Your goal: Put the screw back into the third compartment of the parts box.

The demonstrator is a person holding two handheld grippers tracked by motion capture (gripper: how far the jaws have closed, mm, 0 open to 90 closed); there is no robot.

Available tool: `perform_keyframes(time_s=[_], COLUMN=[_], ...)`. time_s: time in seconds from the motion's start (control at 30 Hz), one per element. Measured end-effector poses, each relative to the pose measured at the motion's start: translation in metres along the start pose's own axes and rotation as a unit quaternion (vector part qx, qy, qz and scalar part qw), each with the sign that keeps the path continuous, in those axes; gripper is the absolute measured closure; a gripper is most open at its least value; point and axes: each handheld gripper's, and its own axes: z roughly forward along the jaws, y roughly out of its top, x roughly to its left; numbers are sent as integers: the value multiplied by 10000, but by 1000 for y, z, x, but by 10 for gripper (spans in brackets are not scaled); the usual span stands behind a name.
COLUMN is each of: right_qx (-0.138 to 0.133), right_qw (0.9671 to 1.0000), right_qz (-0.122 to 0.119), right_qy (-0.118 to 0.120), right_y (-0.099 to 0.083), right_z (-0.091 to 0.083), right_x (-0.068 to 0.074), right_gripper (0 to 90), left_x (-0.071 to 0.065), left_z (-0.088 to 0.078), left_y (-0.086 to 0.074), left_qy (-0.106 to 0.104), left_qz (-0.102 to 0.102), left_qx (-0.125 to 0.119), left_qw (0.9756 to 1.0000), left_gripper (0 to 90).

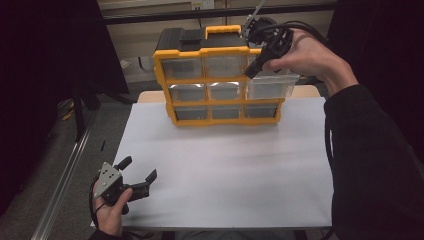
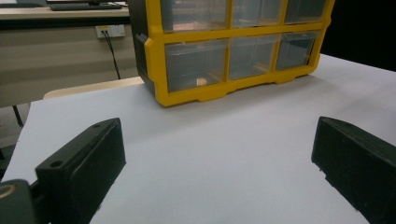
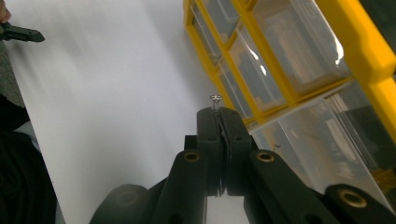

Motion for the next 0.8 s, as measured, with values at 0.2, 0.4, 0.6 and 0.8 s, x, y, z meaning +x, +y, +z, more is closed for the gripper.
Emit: perform_keyframes(time_s=[0.2, 0.4, 0.6, 0.8], right_qx=[-10, 64, 208, 355], right_qw=[9999, 9991, 9978, 9958], right_qz=[114, 308, 492, 676], right_qy=[-129, -275, -405, -496], right_y=[-3, -13, -17, -20], right_z=[-6, -9, -4, 6], right_x=[-7, -17, -24, -30], right_gripper=[874, 874, 874, 874], left_x=[0, 0, 0, 0], left_z=[0, 0, 0, 0], left_y=[0, 0, 0, 0], left_qy=[5, 5, 2, 0], left_qz=[-9, 17, 26, 6], left_qx=[10, 3, 1, -3], left_qw=[10000, 10000, 10000, 10000], left_gripper=[27, 28, 27, 27])
